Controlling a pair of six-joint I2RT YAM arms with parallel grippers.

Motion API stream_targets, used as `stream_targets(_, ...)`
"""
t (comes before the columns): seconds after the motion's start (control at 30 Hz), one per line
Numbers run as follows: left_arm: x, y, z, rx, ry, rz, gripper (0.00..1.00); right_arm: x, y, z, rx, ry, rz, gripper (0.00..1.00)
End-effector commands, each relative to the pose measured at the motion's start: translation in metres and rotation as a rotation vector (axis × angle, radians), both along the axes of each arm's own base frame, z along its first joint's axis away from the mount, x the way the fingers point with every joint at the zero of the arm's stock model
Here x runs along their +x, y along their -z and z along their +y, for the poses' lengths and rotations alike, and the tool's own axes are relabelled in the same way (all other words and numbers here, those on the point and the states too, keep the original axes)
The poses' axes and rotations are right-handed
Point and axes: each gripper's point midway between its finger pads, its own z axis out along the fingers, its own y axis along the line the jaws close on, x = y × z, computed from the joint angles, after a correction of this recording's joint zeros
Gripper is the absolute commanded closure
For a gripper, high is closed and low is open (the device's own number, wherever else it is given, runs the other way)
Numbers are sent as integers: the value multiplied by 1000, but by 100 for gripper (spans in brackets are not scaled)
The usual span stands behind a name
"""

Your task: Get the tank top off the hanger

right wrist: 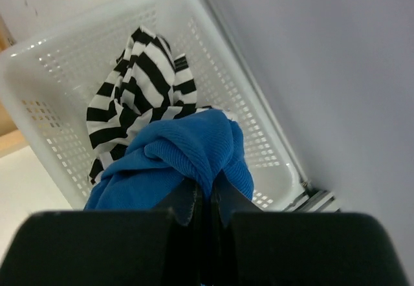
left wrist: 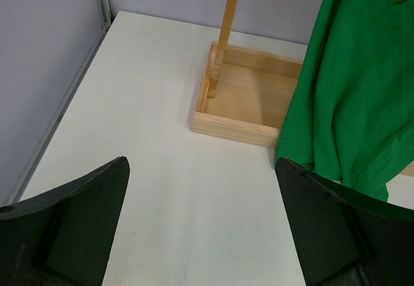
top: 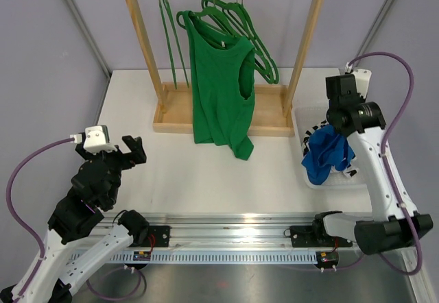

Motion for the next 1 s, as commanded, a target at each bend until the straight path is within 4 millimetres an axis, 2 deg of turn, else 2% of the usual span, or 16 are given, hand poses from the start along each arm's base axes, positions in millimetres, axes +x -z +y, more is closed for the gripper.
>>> stream_targets(0.0, 2, -18, -6, -57, 22, -50, 1, 32, 41, 7, 185, 11, 47, 100)
stream_targets(0.23, 0, -57, -43, -115, 207, -20, 1, 64, 166, 13, 313, 113, 139, 100)
stream_targets(0.27, -3, -58, -52, -111, 256, 8, 1, 64, 176, 11, 317, 128, 150, 100)
stream_targets(0.33, -7, -85, -58, -137, 304, -15, 1, 62, 200, 6, 320, 163, 182, 99)
stream_targets(0.37, -4, -87, -70, -135, 344, 11, 1, 60, 204, 4, 321, 175, 186, 99)
stream_targets(0.4, -7, -109, -73, -159, 369, -24, 1, 60, 203, 4, 320, 179, 180, 98)
stream_targets(0.43, -7, -117, -78, -168, 392, -29, 1, 58, 200, 2, 319, 184, 174, 88)
stream_targets(0.5, 3, -128, -97, -177, 437, -8, 1, 57, 178, -3, 304, 197, 110, 51)
stream_targets(0.57, 7, -152, -105, -205, 461, -34, 1, 54, 151, -7, 281, 197, 66, 32)
stream_targets(0.63, 21, -168, -119, -220, 469, -32, 1, 48, 113, -12, 261, 191, -3, 26)
stream_targets(0.7, 39, -175, -134, -227, 471, -29, 1, 37, 81, -22, 225, 217, -72, 5)
stream_targets(0.77, 43, -201, -140, -252, 471, -82, 1, 26, 56, -26, 207, 214, -110, 1)
stream_targets(0.83, 60, -202, -163, -228, 482, -67, 1, 13, 30, -22, 229, 174, -178, 1)
stream_targets(0.87, 63, -223, -165, -241, 470, -109, 1, 11, 25, -13, 278, 127, -197, 1)
stream_targets(0.93, 82, -221, -190, -195, 474, -92, 1, 1, 10, 4, 352, 28, -263, 1)
stream_targets(0.97, 87, -238, -190, -207, 447, -138, 1, 1, 8, 26, 439, -73, -269, 1)
